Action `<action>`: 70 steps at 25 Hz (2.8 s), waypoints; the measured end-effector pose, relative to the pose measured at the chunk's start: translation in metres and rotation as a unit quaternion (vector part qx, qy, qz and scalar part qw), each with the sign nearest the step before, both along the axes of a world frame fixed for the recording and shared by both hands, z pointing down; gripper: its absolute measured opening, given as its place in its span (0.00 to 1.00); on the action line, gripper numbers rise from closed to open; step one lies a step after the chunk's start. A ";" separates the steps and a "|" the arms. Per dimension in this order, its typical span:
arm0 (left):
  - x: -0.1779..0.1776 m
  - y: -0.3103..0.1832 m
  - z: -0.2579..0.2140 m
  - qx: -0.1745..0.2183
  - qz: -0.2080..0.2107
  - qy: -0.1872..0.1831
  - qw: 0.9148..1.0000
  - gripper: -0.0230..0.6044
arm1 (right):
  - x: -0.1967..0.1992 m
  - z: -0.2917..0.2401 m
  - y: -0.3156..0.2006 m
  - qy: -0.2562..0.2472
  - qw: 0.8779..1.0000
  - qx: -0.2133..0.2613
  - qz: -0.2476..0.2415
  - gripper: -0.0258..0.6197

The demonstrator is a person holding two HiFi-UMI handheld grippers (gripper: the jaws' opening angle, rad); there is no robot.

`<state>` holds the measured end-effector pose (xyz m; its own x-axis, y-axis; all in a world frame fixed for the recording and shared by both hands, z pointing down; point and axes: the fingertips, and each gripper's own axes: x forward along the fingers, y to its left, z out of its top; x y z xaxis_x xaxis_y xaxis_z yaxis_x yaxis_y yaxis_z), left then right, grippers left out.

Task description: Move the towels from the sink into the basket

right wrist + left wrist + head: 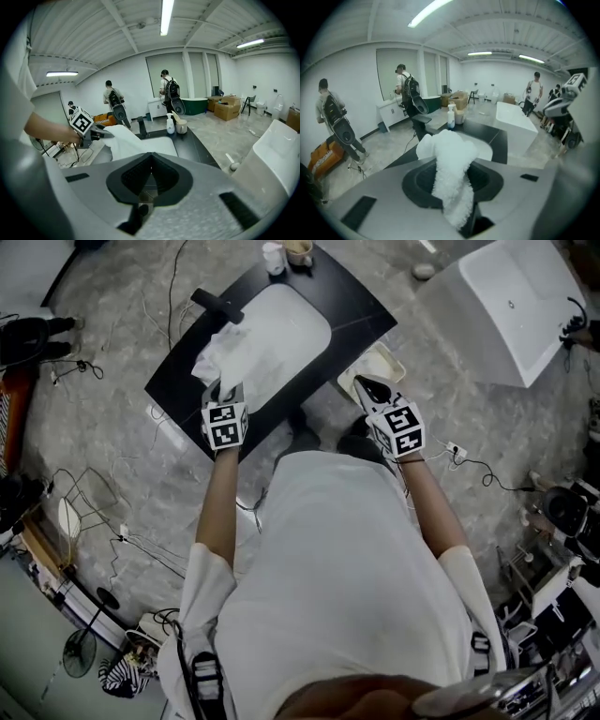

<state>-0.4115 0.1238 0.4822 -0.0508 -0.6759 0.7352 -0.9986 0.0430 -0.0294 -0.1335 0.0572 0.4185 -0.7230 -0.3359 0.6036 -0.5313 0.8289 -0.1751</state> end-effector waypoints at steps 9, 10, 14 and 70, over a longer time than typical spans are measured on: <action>0.095 -0.058 -0.126 0.127 0.068 0.066 0.987 0.21 | 0.075 -0.056 -0.035 -0.026 0.996 0.051 0.062 0.04; 0.107 -0.064 -0.138 0.138 0.079 0.075 0.984 0.20 | 0.085 -0.061 -0.038 -0.029 0.995 0.055 0.074 0.04; 0.156 -0.093 -0.171 0.175 0.125 0.123 0.969 0.21 | 0.128 -0.074 -0.050 -0.034 0.989 0.072 0.123 0.04; 0.546 -0.161 -0.110 0.070 0.412 0.275 0.866 0.20 | 0.374 0.000 -0.090 -0.012 0.960 0.024 0.279 0.04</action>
